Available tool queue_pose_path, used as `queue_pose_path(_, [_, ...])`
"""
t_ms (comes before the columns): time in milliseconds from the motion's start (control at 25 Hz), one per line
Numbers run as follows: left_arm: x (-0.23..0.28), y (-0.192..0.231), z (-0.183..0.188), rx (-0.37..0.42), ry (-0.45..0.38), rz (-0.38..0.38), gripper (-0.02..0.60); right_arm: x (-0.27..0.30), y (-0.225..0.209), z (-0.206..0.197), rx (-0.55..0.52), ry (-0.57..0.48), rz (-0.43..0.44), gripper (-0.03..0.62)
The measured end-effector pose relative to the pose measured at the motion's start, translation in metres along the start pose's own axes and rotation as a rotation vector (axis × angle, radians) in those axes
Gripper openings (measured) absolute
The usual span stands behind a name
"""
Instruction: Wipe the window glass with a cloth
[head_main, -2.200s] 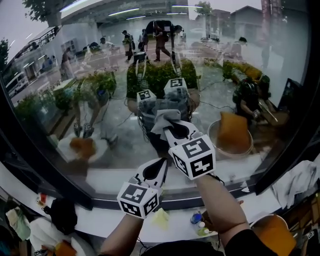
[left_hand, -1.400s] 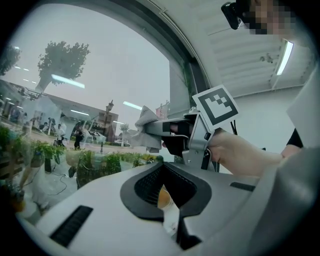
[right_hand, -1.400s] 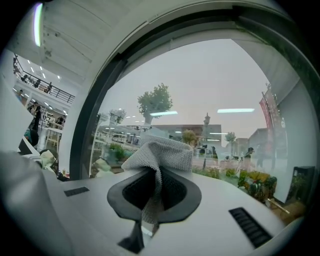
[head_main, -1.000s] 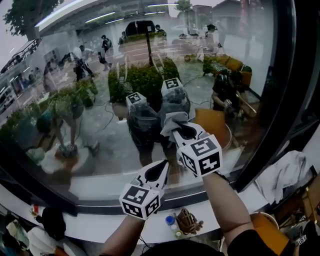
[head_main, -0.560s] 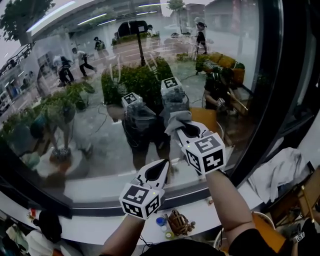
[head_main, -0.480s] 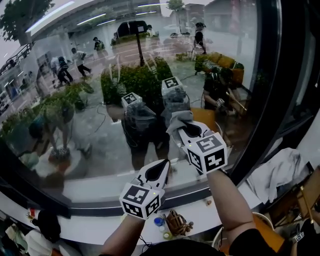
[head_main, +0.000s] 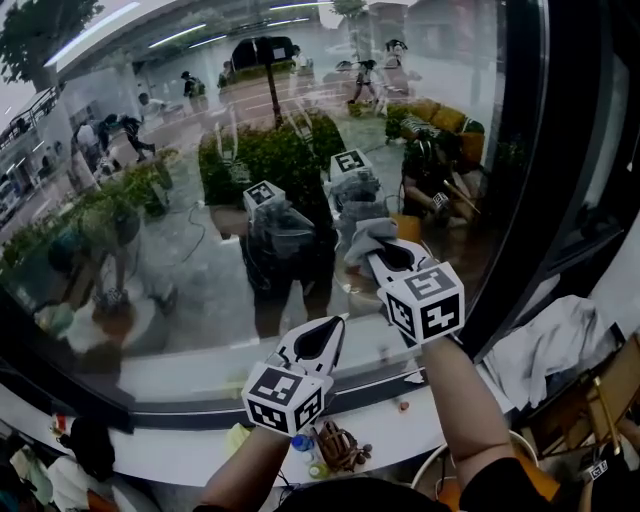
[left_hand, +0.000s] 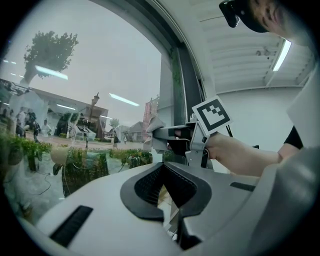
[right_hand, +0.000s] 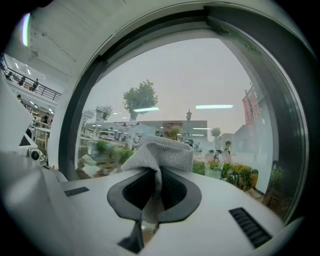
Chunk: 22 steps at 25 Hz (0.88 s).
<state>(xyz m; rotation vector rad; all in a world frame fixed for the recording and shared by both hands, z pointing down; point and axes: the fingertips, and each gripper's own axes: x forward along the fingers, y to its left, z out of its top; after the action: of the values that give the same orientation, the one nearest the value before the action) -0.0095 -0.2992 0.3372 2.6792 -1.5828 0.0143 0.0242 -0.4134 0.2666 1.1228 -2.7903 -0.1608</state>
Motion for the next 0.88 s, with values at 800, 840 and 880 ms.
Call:
queue_pose_path(800, [-0.001, -0.004, 0.003, -0.005, 0.002, -0.006, 0.008, -0.009, -0.01, -0.001, 0.02, 0.001, -0.03, 0.038])
queue_pose_path(840, [-0.002, -0.004, 0.002, -0.005, 0.005, -0.002, 0.008, -0.009, -0.012, -0.001, 0.022, -0.001, -0.033, 0.039])
queue_pose_path(880, [-0.003, -0.004, 0.0, -0.006, 0.008, 0.005, 0.008, -0.009, -0.013, -0.002, 0.025, -0.004, -0.035, 0.038])
